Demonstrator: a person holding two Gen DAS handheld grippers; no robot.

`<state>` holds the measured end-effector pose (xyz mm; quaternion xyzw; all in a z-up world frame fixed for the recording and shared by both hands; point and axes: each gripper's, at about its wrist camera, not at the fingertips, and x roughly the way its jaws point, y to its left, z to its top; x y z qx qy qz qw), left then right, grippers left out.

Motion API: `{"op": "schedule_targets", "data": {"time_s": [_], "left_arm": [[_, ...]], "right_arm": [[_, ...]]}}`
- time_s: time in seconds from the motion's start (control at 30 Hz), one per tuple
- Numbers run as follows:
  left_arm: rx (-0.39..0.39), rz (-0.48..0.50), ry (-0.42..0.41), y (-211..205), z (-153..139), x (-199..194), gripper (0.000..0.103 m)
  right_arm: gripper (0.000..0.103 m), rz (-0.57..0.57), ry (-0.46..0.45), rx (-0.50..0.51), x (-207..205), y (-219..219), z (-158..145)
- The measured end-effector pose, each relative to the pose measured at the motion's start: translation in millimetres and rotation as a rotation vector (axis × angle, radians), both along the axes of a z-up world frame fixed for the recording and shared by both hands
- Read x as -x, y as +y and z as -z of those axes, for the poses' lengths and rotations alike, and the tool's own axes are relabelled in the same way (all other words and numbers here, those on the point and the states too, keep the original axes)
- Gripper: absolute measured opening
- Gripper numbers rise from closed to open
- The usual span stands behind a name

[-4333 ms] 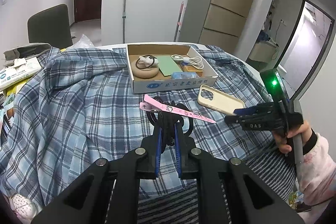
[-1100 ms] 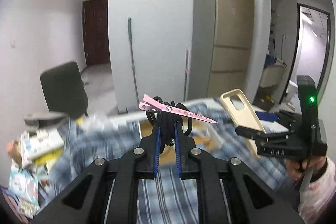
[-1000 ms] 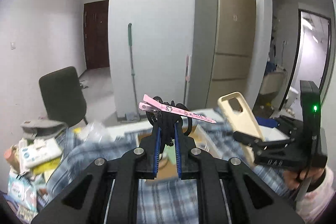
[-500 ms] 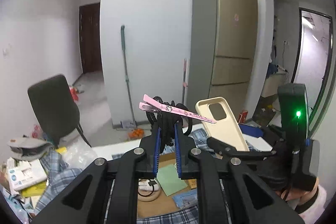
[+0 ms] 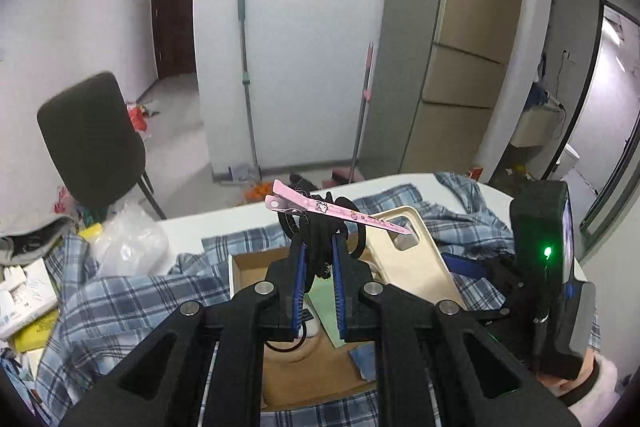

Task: Organize soft objects
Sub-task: 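Carry the phone case and black cable over the box with both tools, then lower the phone case and black cable into the box and open both tools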

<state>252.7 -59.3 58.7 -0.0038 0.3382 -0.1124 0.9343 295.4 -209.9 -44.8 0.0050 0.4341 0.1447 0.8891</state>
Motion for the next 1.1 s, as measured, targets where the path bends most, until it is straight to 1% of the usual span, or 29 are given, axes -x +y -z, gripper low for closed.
{"op": "schedule_targets", "data": {"time_s": [0.13, 0.33, 0.47, 0.53, 0.6, 0.67, 0.73, 0.77, 0.8, 0.83, 0.87, 0.93, 1.1], "left_arm": [[0.012, 0.000, 0.048, 4, 14, -9, 0.012], [0.019, 0.002, 0.114, 5, 34, -22, 0.012], [-0.008, -0.004, 0.126, 0, 40, -24, 0.012], [-0.008, 0.001, 0.131, -2, 42, -25, 0.012], [-0.017, 0.005, 0.132, -5, 43, -24, 0.012], [-0.014, 0.005, 0.131, -5, 43, -24, 0.012], [-0.002, 0.005, 0.131, -5, 43, -24, 0.019], [0.006, 0.005, 0.130, -4, 43, -25, 0.037], [0.015, 0.001, 0.129, -2, 42, -25, 0.065], [0.027, -0.004, 0.127, 0, 41, -25, 0.075], [0.039, -0.006, 0.122, 1, 40, -25, 0.078], [0.063, -0.007, 0.076, 4, 34, -21, 0.078], [0.062, 0.004, 0.066, 4, 28, -18, 0.078]], "right_arm": [[0.073, -0.016, 0.039, 0.024, -5, 6, 18], [0.073, -0.016, 0.065, 0.022, -10, 8, 31], [0.074, -0.024, 0.057, 0.044, -10, 11, 35], [0.074, -0.025, 0.059, 0.048, -11, 11, 35], [0.078, -0.016, 0.065, 0.042, -11, 10, 33], [0.079, -0.013, 0.069, 0.022, -11, 6, 30], [0.079, -0.003, 0.072, 0.018, -12, 2, 26], [0.079, 0.001, 0.070, 0.018, -12, -1, 24], [0.079, 0.003, 0.066, 0.018, -13, -3, 22], [0.080, 0.004, 0.063, 0.018, -14, -6, 21], [0.080, 0.005, 0.060, 0.020, -14, -8, 18], [0.080, 0.007, 0.057, 0.023, -14, -12, 14], [0.080, 0.019, 0.037, 0.012, -9, -18, 2]]}}
